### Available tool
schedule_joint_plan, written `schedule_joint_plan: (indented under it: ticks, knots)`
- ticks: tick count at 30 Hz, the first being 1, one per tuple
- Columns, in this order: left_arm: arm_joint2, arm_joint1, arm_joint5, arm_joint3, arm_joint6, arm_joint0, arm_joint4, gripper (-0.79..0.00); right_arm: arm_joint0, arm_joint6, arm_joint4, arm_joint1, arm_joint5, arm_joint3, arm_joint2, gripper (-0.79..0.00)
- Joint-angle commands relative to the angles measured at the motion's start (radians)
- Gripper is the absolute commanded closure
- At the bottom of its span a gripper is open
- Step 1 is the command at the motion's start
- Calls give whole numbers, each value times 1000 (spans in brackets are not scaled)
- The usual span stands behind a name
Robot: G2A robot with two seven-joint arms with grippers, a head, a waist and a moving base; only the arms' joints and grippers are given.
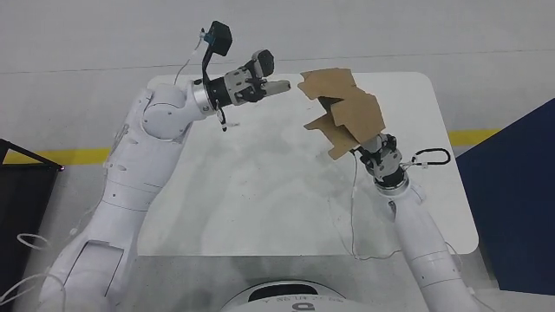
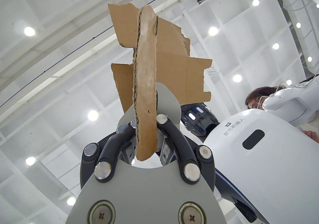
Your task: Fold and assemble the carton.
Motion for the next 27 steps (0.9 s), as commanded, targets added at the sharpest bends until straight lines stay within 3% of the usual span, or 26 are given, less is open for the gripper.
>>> schedule_joint_plan:
  ticks: [1, 6, 12, 16, 21, 27]
  knots:
    - [45, -13, 13, -15, 70, -15, 30, -785, 0, -7, -2, 0, -2, -2, -4, 0]
    - [146, -38, 13, -17, 74, -81, 60, -785, -1, -15, -7, 0, -10, -6, -9, 0]
    - [211, -54, -31, -9, 22, -150, -7, -785, -8, -22, -19, 1, -30, 0, -14, 0]
    - [206, -51, -28, 23, -43, -181, -75, -785, -9, -19, -30, 2, -38, 13, -14, 0]
    - [155, -32, -6, 66, -91, -198, 11, -785, -12, 7, -23, 6, -21, 15, -6, 0]
    - [121, -22, 55, 58, -30, -185, 145, -785, -9, 10, -53, 10, -2, 9, -12, 0]
